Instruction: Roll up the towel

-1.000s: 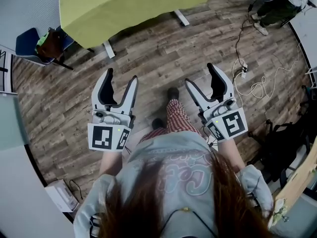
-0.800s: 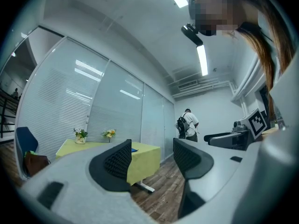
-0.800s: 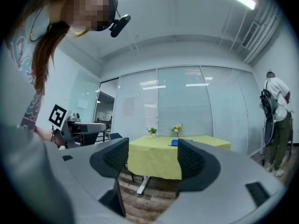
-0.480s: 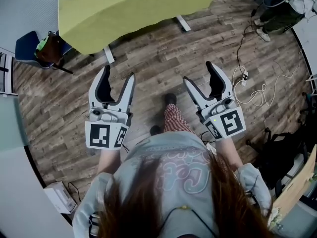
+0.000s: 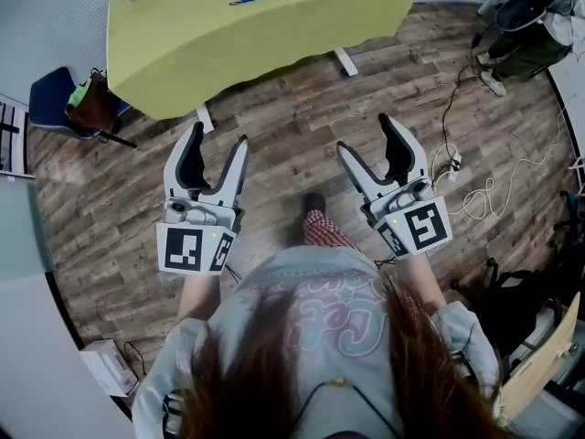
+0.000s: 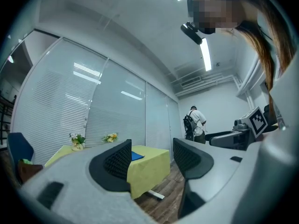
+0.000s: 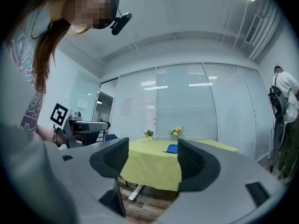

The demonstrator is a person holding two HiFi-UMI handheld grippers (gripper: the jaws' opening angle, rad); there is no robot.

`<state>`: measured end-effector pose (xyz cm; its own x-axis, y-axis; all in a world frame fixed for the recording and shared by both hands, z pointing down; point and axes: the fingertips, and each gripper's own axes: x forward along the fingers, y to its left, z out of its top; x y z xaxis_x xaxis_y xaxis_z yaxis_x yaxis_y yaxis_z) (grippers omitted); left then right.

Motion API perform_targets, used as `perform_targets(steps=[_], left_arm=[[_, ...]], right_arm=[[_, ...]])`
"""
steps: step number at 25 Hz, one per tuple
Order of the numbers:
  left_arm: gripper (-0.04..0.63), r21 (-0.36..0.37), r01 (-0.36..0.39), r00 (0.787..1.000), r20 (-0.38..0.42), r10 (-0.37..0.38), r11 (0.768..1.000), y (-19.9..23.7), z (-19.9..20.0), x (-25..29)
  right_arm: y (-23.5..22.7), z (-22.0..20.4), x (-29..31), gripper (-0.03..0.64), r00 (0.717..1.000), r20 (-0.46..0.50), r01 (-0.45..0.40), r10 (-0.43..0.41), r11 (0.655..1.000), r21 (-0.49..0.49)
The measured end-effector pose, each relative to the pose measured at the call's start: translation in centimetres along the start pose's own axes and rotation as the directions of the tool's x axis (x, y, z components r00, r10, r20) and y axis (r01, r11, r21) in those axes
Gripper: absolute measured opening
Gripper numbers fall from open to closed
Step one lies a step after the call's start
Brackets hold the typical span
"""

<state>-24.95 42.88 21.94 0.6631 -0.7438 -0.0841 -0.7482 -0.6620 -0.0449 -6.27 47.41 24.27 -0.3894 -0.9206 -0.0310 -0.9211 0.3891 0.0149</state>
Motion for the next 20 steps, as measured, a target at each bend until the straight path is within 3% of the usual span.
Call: perform_targets(steps=[7, 20], left_arm=[[0.252, 0.007, -0.026, 1.0, 0.0, 0.026, 1.0, 1.3, 0.0, 5.3], [0.252, 0.015, -0.087, 0.996, 0.024, 0.086, 0.996, 1.6, -0.3, 13.4]], right_arm=[[-4.9, 0.3, 3.4, 0.313, 1.0, 0.024, -0.004, 0.004, 1.0, 0.017], [-11.8, 0.5, 7.9, 0.313, 0.994, 0.027, -0.102, 0.103, 0.995, -0.018]])
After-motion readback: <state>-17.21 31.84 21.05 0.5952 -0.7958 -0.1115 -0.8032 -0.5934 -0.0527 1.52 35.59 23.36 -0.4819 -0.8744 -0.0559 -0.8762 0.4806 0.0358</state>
